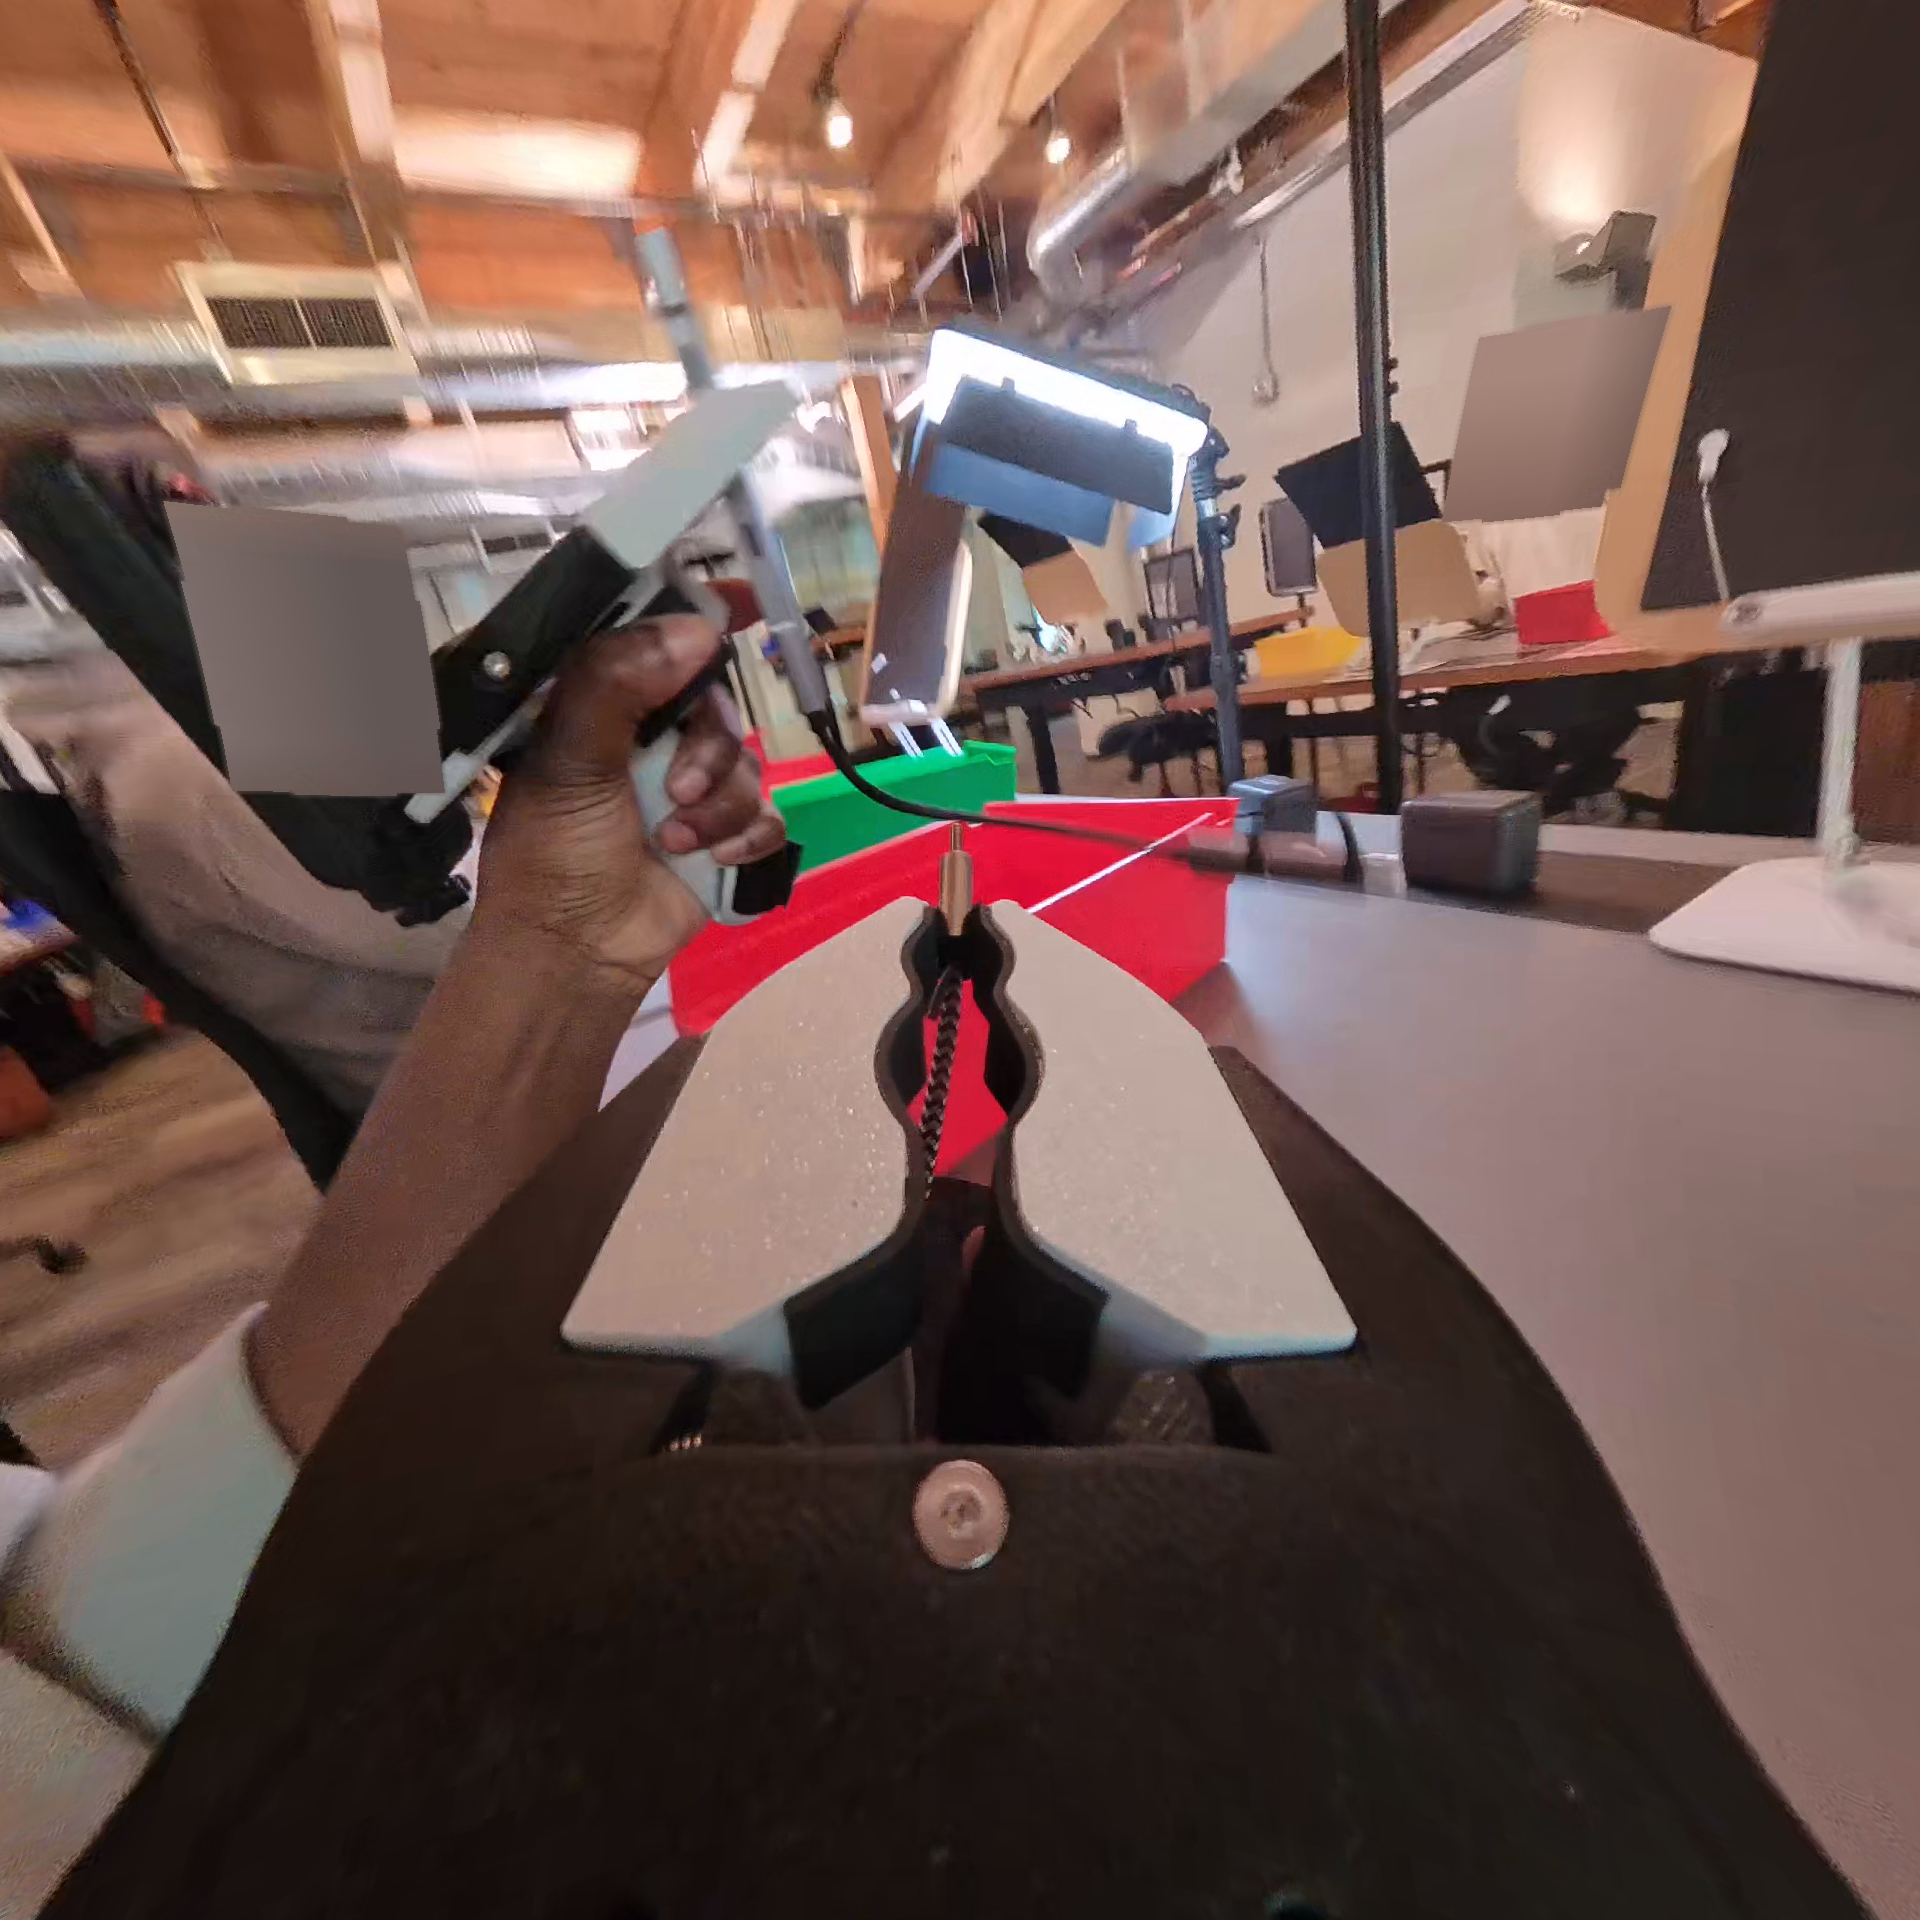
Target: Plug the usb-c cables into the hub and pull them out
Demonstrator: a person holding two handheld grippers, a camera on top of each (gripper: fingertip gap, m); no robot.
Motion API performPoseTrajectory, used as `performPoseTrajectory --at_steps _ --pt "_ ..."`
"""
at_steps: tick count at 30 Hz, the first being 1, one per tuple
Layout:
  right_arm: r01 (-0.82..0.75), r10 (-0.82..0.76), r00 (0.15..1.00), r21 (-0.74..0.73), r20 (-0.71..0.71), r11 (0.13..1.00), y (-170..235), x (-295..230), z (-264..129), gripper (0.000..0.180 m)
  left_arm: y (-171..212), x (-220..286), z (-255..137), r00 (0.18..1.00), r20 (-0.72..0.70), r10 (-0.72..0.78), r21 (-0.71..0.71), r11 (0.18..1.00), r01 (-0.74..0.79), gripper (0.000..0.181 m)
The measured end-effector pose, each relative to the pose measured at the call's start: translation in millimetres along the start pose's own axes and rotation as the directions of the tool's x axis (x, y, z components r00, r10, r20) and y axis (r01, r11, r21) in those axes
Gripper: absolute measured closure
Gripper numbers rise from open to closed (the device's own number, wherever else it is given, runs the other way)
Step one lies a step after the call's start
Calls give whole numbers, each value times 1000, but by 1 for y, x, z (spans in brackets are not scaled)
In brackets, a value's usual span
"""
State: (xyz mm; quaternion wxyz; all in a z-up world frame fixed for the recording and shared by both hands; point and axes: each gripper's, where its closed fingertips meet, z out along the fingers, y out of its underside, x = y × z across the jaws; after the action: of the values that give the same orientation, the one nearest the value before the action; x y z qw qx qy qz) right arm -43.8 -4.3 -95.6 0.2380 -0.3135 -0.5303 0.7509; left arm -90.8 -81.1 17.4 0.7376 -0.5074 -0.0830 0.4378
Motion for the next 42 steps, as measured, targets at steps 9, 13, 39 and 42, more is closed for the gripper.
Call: performPoseTrajectory --at_steps 9,13,39,42 --pt "221 -194 970 203 -149 954 -99 32 -55 175 13 49 7 965 -242 -102 -43 995 95 157" --pt "259 -204 957 283 -207 924 -135 39 -87 175 -2 53 10 947 -310 -84 -78 995 63 157" --pt "762 -404 564 266 -720 591 -336 121 -191 174 -31 41 -21 958 -277 -75 -50 997 64 157" --pt "789 -480 473 112 -739 604 -311 147 -185 174 -29 39 -20 960 -269 -83 -51 996 72 157"
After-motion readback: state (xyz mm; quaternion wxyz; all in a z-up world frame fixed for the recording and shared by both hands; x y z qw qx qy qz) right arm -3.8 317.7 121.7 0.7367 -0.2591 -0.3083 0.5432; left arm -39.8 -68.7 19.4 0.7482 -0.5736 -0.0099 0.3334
